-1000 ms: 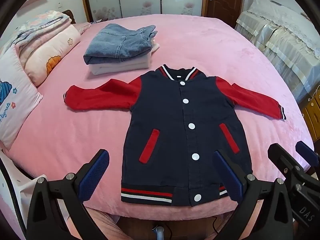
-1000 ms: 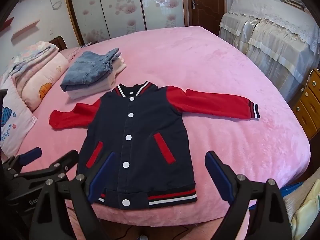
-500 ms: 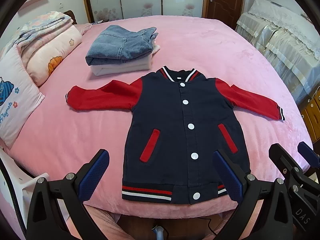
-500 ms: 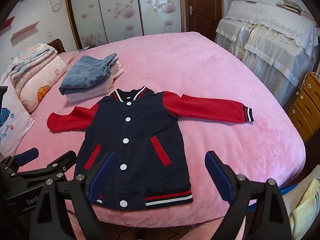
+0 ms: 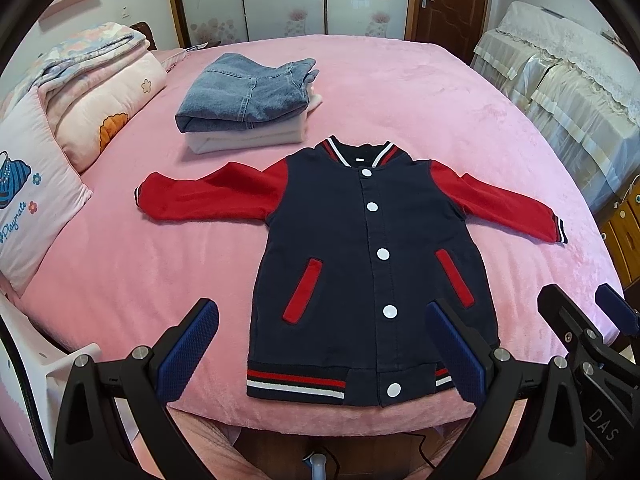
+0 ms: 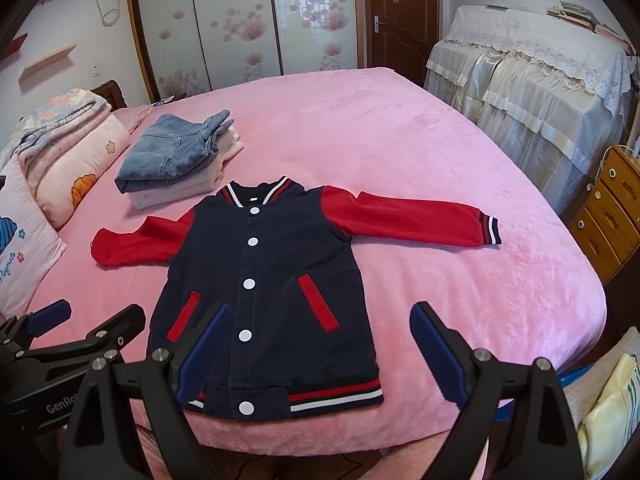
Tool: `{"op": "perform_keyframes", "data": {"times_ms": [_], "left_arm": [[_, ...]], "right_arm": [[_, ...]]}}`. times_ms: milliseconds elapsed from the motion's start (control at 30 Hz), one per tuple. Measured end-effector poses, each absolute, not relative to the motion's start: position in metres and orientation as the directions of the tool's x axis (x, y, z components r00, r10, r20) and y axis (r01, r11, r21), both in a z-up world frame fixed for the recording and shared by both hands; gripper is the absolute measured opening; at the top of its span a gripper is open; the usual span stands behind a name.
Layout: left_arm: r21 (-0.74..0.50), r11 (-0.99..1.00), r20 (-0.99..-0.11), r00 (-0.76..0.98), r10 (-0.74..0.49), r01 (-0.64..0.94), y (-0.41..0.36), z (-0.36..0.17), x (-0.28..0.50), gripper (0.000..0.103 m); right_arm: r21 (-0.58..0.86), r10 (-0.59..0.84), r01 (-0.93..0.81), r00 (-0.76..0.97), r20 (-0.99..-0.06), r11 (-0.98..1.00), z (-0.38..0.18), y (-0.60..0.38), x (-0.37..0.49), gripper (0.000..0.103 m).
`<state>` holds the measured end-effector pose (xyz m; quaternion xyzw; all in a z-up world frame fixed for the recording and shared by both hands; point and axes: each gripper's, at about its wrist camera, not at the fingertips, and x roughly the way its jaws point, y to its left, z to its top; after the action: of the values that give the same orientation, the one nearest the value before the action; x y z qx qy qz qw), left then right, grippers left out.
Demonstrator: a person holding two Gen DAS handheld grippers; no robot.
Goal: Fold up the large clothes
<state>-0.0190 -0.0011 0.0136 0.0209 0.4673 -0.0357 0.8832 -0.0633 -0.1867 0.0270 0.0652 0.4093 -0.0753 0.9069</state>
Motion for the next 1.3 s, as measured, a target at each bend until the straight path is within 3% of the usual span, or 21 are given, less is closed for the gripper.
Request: {"op": "perform_keyframes", "data": {"times_ms": [1300], "left_arm": [[0.011,0.996,-0.84,0.542,-0.039,0.09,-0.005,0.0053,-0.0162,0.102]], "right_arm": [[0.029,-0.092,0.176,0.64,-0.763,0.984,0.0185,-0.187,-0.0628,0.091]]}}
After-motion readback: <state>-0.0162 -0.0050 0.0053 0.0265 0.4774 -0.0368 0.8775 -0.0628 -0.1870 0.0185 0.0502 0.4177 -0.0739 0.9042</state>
